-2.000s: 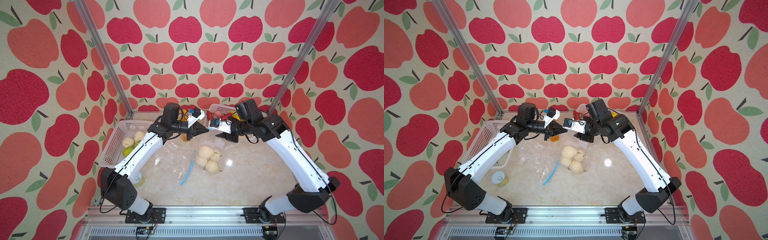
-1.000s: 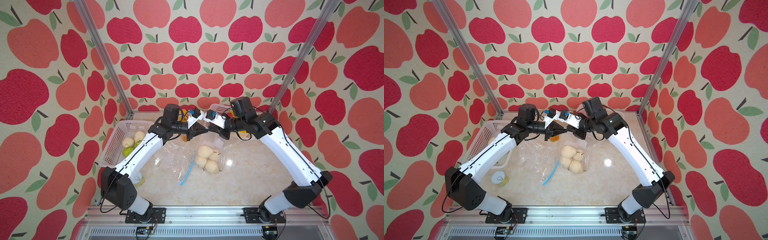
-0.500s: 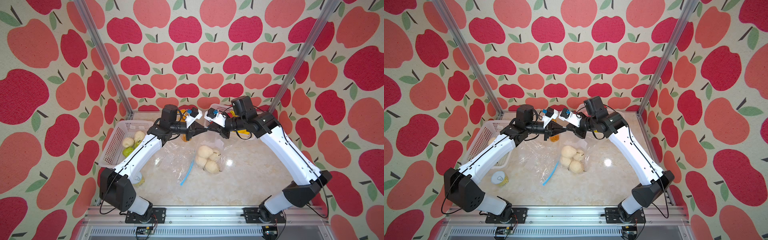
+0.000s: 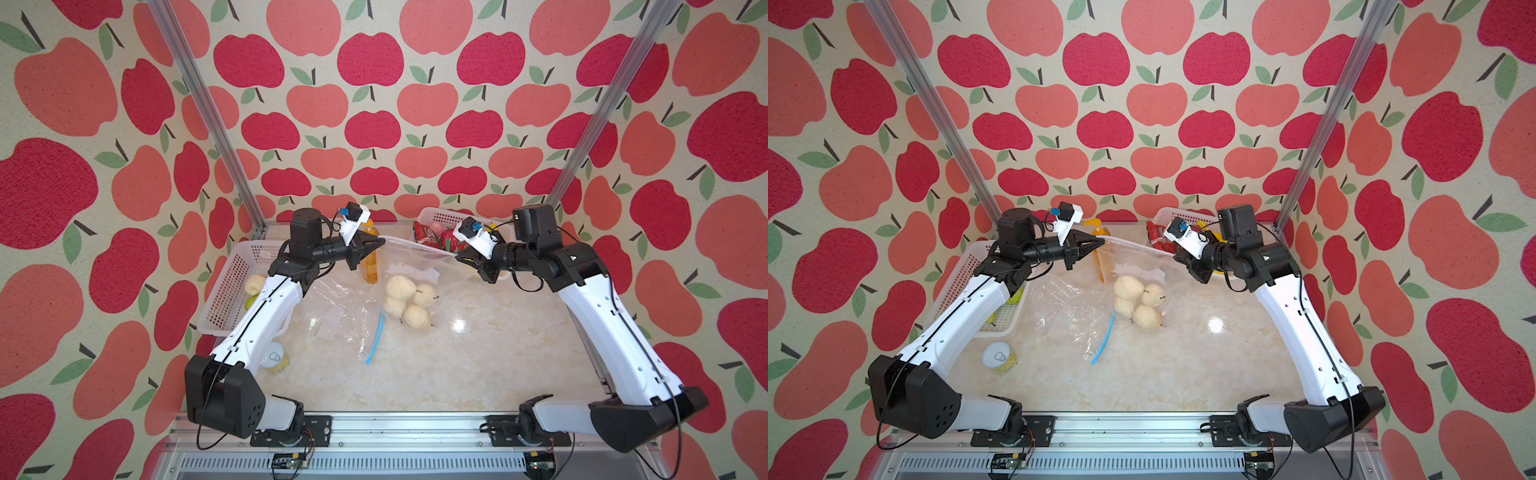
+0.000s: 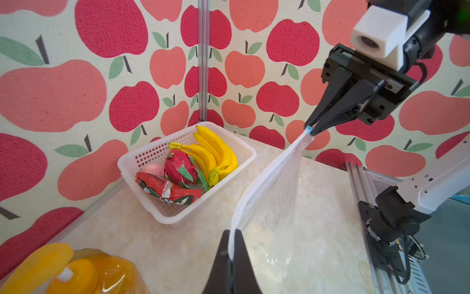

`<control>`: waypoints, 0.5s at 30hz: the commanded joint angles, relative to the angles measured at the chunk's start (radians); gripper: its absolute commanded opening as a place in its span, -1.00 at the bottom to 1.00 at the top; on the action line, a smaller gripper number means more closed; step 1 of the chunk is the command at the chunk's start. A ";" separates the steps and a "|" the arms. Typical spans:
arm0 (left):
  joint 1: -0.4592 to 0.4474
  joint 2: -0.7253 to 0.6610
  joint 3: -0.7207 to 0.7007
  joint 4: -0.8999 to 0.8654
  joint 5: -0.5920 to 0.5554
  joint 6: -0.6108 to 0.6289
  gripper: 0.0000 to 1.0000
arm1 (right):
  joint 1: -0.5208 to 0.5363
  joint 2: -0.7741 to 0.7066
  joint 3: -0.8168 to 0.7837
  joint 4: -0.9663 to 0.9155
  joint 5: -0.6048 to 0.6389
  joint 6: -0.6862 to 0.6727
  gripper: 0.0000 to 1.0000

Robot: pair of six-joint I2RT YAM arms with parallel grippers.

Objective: Open the zip-top bag and take out the pear
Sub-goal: Unzip the zipper on the zipper food storage bag.

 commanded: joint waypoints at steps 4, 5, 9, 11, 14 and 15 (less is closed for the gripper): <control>0.059 -0.017 -0.012 0.007 -0.109 -0.005 -1.00 | -0.069 -0.069 -0.028 -0.104 0.138 -0.004 -1.00; 0.059 -0.012 -0.015 0.011 -0.103 -0.009 -1.00 | -0.070 -0.074 -0.033 -0.101 0.130 0.001 -1.00; 0.059 -0.002 -0.028 0.026 -0.094 -0.016 -1.00 | -0.070 -0.083 -0.037 -0.107 0.142 0.018 -1.00; 0.056 0.002 -0.034 0.031 -0.094 -0.018 -1.00 | -0.070 -0.090 -0.043 -0.103 0.146 0.024 -1.00; 0.039 0.018 -0.038 0.036 -0.081 -0.018 -1.00 | -0.070 -0.103 -0.061 -0.086 0.079 0.045 -0.74; 0.027 0.025 -0.038 0.032 -0.073 -0.015 -1.00 | -0.070 -0.108 -0.068 -0.080 0.053 0.054 -0.50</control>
